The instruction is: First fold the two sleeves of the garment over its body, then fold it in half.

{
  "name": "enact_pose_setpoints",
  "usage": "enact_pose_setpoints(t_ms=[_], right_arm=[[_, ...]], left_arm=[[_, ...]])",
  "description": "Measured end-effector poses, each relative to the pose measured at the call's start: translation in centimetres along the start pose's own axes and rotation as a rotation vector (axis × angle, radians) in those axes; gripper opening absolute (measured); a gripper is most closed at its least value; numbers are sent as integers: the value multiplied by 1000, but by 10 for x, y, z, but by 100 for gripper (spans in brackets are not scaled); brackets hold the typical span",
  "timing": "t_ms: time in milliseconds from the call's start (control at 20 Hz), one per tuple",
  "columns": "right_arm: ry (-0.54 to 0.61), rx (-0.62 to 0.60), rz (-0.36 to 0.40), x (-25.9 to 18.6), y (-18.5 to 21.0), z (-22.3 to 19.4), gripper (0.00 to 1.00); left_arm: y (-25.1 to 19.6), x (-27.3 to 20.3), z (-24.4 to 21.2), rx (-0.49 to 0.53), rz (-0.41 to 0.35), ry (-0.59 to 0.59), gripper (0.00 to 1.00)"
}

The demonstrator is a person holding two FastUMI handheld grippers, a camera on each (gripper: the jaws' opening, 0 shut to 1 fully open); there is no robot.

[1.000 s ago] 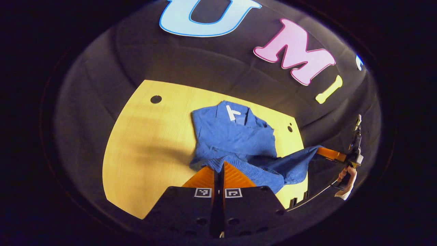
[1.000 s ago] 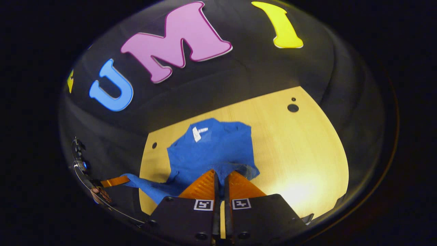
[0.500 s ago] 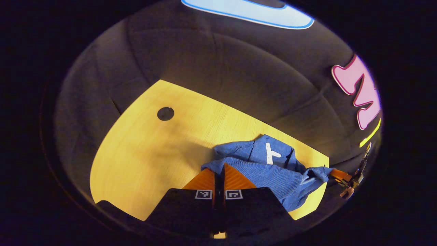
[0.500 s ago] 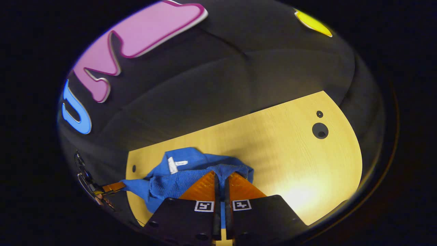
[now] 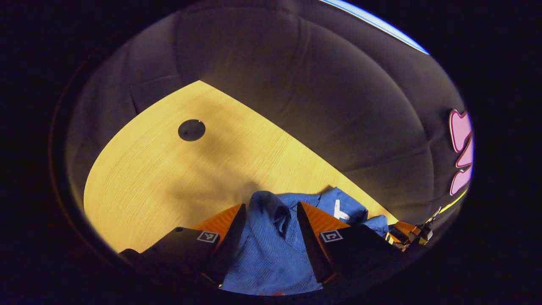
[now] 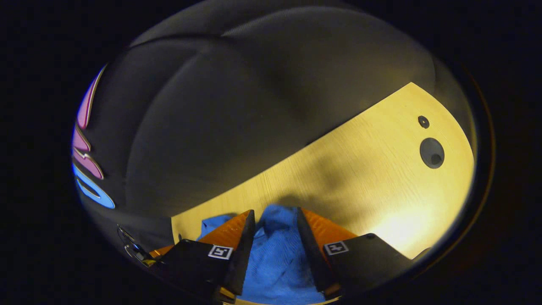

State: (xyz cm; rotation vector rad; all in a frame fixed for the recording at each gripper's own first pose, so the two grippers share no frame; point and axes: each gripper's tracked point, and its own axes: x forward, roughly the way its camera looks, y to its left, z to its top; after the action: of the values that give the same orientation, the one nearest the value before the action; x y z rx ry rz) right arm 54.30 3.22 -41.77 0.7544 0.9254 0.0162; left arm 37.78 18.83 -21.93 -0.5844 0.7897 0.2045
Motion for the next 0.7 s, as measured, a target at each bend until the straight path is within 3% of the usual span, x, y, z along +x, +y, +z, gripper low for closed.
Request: enact_pose_setpoints(t_ms=[50, 150, 200, 250, 300, 350, 400, 450, 500, 550, 700], right_arm=[[-28, -8, 4, 3, 1, 6, 65], [-77, -61, 7, -7, 3, 14, 72], [-98, -96, 19, -12, 8, 14, 91], [-118, -134, 30, -19, 12, 15, 79], [-136, -173, 40, -27, 19, 16, 92], [-148, -211, 41, -36, 23, 14, 92], [-164, -253, 48, -47, 29, 13, 82], [-181, -296, 57, -56, 35, 12, 95], [-192, -334, 69, -68, 42, 10, 97], [-207, -367, 86, -80, 51, 8, 87], [-255, -480, 137, -125, 83, -4, 87]], left_arm=[[-4, -2, 3, -26, -20, -7, 74], [0, -6, 11, -31, -17, -44, 84], [-4, -10, 12, -11, -22, -49, 83], [-9, -16, 14, 3, -17, -56, 84], [-12, -21, 22, 28, -18, -89, 84], [-17, -28, 33, 45, -15, -138, 84], [-21, -42, 41, 64, -15, -180, 84], [-24, -54, 46, 92, -8, -200, 87], [-27, -64, 47, 127, 9, -217, 84], [-33, -75, 49, 176, 21, -242, 84], [-54, -119, 44, 290, 18, -327, 85]])
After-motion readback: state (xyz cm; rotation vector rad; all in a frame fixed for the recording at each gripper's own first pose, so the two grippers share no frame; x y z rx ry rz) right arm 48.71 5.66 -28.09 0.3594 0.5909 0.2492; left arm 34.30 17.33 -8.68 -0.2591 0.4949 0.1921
